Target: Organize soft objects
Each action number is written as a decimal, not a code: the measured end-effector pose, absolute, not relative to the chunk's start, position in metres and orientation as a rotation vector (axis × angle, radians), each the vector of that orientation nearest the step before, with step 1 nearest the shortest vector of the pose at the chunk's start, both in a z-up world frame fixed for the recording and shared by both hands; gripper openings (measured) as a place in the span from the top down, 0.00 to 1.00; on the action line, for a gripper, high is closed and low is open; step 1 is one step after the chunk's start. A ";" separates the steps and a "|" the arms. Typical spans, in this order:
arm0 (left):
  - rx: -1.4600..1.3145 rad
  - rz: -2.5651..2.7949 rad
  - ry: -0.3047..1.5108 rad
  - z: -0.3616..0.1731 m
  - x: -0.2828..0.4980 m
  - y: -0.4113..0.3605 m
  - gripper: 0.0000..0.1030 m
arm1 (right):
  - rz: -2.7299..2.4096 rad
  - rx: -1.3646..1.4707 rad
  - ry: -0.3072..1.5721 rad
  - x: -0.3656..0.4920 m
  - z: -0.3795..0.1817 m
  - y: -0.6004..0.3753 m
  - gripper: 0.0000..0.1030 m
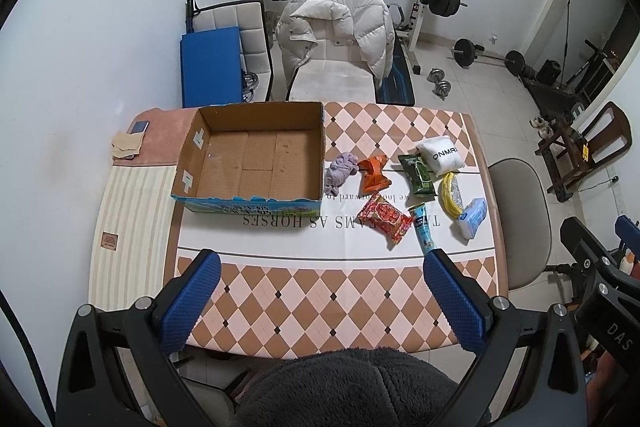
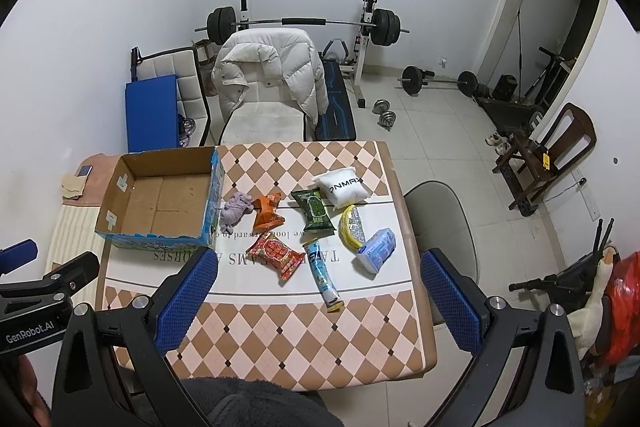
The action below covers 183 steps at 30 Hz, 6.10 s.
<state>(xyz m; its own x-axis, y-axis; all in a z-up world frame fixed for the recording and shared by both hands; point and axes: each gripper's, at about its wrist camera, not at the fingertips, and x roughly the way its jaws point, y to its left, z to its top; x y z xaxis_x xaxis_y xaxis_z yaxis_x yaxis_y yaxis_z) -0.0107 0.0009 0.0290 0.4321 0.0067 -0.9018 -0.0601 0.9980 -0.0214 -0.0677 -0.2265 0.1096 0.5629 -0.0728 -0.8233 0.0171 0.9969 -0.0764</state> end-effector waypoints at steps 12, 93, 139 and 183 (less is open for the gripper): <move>-0.055 0.043 1.119 0.030 -0.014 -0.001 0.00 | -0.048 -0.063 0.968 -0.066 0.119 -0.223 0.00; -0.210 0.020 1.887 -0.394 0.320 -0.083 0.49 | 0.196 -0.157 1.709 0.370 -0.365 -0.346 0.00; -0.224 -0.032 1.738 -0.275 0.337 0.228 0.69 | 0.202 0.174 1.615 0.324 -0.288 0.056 0.30; -0.122 0.112 1.379 -0.195 0.215 0.258 0.01 | 0.193 0.026 1.414 0.223 -0.215 0.081 0.00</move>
<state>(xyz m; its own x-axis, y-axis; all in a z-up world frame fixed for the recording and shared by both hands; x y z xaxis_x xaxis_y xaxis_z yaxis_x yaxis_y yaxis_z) 0.2152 0.2575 -0.1955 0.1873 0.0079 -0.9823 -0.1508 0.9883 -0.0208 0.2226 0.0811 -0.2147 0.1435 0.1493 -0.9783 -0.1178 0.9841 0.1329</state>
